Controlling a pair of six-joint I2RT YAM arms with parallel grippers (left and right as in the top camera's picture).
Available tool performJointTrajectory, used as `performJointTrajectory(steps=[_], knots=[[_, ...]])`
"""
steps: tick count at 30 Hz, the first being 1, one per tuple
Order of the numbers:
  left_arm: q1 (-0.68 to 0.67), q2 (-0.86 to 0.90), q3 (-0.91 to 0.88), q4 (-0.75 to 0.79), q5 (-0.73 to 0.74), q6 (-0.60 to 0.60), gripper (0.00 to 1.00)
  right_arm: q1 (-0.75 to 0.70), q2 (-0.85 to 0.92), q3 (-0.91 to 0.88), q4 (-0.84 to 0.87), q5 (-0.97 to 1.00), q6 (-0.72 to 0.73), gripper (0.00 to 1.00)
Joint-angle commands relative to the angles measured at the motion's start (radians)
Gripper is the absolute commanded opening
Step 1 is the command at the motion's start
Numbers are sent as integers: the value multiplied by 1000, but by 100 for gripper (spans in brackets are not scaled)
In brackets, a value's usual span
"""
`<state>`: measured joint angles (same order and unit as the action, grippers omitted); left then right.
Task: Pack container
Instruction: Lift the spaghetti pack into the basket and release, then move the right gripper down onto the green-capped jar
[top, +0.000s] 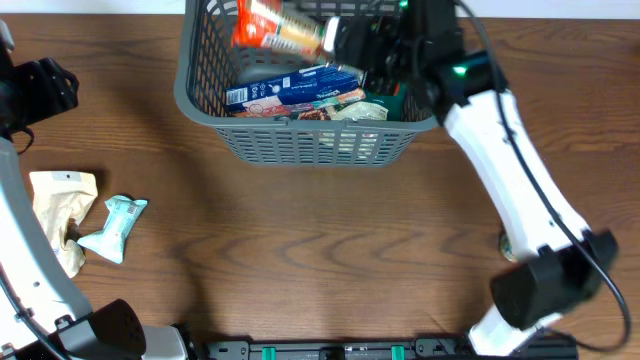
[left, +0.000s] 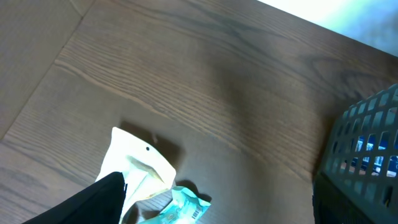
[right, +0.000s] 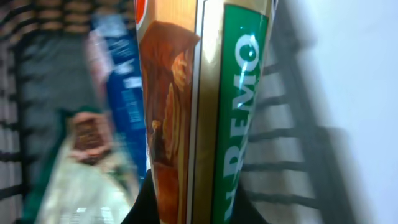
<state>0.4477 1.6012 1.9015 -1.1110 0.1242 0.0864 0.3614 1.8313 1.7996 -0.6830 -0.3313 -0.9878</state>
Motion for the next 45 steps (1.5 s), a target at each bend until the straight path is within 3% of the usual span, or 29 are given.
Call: performJointTrajectory(steps=[1, 13, 15, 17, 19, 20, 26, 31, 38, 42, 45], knots=[[-2, -2, 0, -3, 0, 18, 78, 0, 78, 24, -24, -103, -11, 1], [-2, -2, 0, -2, 0, 18, 78, 0, 270, 24, -104, -130, 32, 4], [-2, -2, 0, -2, -1, 18, 78, 0, 268, 24, -94, -129, 63, 21], [-2, -2, 0, -2, -1, 18, 78, 0, 261, 31, -93, -130, 118, 66], [-2, -2, 0, -3, 0, 18, 78, 0, 248, 48, -91, -134, 171, 81], [-2, -2, 0, -3, -1, 18, 78, 0, 240, 60, -91, -140, 195, 85], [-2, -2, 0, -8, 0, 19, 78, -11, 187, 225, -83, -190, 354, 78], [-2, -2, 0, -9, 0, 25, 78, -42, 166, 457, -100, -37, 687, 80], [-2, -2, 0, -10, 0, 25, 78, -181, 166, 777, -534, 439, 1144, 73], [-2, -2, 0, -10, 0, 25, 78, -346, 166, 897, -802, 447, 1252, 85], [-2, -2, 0, -10, 0, 26, 78, -470, 166, 939, -927, 376, 1252, 99]])
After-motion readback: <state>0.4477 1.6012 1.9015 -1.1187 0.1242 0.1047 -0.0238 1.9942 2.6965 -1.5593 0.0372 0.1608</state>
